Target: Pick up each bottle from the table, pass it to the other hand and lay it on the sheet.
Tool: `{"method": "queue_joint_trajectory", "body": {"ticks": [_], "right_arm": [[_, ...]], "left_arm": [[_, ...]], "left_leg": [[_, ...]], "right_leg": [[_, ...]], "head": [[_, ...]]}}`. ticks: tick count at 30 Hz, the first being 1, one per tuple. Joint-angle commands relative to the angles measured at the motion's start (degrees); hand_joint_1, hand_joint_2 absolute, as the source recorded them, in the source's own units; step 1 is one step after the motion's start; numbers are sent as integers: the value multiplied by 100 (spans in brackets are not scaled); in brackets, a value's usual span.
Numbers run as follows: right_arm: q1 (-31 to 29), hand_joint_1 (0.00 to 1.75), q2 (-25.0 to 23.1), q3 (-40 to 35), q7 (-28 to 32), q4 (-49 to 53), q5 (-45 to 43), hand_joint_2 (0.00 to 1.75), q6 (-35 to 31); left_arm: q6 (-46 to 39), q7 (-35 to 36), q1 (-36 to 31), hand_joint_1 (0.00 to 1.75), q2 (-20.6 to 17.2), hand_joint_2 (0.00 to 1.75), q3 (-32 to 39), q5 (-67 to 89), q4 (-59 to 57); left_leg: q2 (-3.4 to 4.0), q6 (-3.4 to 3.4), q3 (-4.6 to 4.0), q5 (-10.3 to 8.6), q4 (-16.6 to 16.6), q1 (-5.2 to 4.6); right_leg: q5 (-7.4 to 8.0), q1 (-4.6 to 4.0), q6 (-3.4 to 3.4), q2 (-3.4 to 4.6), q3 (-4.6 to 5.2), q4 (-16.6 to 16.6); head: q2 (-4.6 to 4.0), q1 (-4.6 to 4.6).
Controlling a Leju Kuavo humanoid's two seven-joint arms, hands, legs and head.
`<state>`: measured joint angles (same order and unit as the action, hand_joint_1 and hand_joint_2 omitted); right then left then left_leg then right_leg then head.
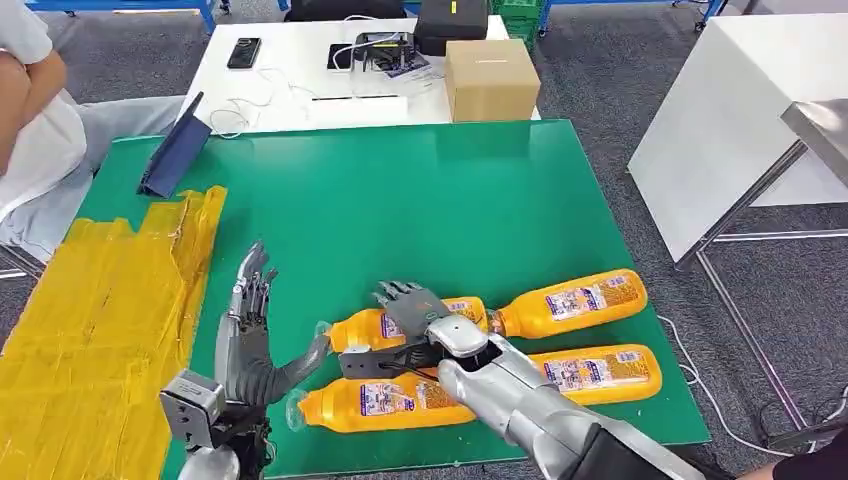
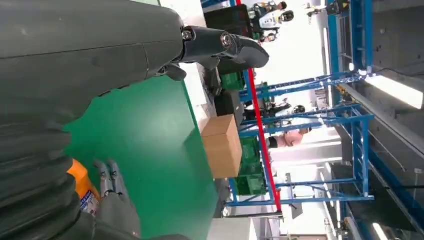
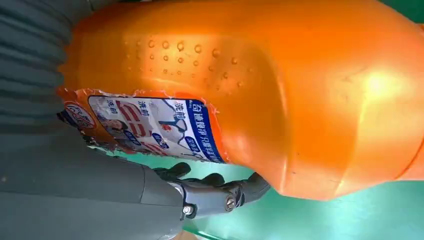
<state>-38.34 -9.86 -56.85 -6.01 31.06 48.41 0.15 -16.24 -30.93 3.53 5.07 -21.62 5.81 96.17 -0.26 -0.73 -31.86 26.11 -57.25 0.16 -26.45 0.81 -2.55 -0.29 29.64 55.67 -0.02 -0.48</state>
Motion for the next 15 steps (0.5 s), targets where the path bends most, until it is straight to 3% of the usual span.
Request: {"method": "queue_joint_trajectory", "body": {"ticks": [1,15], "right_arm": [[48,0,202,36,-27,-97,-5,175,35],[69,0,251,88,-116,-30,98,175,-4]], "left_arm": [[9,26,-77,0,-37,175,121,10,-91],[9,22,-13,0,-31,175,118,46,-6]], "left_leg": [[-8,3,8,-2,5,4],[-10,3,13,-2,5,3]], "right_leg": [[1,-5,8,-9,-14,-10],[0,-4,8,-10,-20,-8]], "head": [[0,0],[0,0]]}}
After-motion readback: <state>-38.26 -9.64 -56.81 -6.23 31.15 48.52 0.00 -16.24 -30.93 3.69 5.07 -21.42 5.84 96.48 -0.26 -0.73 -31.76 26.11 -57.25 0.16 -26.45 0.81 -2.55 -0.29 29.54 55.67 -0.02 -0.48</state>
